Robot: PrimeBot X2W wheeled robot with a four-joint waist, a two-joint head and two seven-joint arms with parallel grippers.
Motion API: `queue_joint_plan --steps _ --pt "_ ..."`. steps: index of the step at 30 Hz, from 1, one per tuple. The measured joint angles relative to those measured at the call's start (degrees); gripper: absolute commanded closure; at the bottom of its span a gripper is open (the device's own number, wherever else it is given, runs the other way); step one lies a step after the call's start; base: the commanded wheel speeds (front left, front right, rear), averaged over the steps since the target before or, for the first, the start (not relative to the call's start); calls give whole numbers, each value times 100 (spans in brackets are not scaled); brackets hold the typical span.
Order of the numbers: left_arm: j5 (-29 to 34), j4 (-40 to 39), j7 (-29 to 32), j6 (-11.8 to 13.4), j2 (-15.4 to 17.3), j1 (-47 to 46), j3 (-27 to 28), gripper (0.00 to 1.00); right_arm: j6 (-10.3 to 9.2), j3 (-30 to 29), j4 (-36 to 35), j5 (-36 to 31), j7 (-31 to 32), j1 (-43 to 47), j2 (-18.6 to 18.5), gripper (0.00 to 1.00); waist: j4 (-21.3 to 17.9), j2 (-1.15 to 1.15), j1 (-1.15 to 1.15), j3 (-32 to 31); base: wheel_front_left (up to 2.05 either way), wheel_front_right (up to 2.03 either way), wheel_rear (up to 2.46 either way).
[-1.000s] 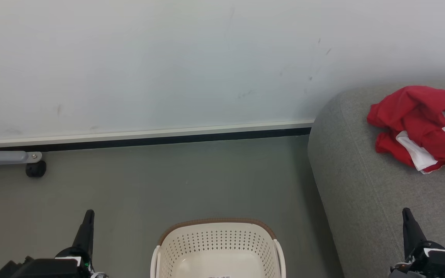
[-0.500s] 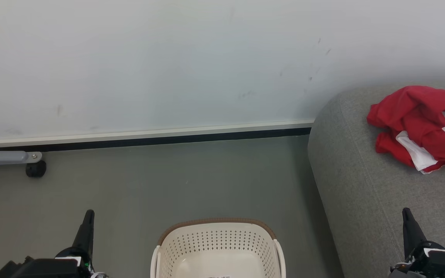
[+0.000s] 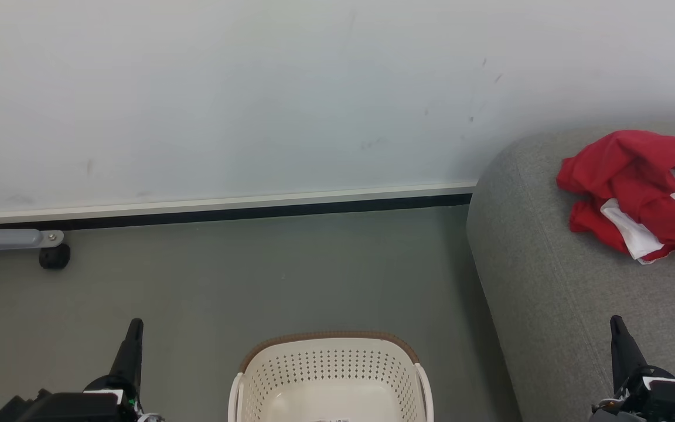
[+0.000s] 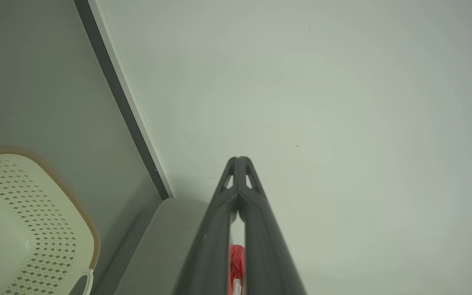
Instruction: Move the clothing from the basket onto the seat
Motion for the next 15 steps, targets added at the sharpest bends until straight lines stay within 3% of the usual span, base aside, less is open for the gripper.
queue_joint_plan --steps 15 --pt "0 0 0 0 -1 0 0 100 0 0 1 0 0 0 0 100 0 0 0 0 0 0 0"
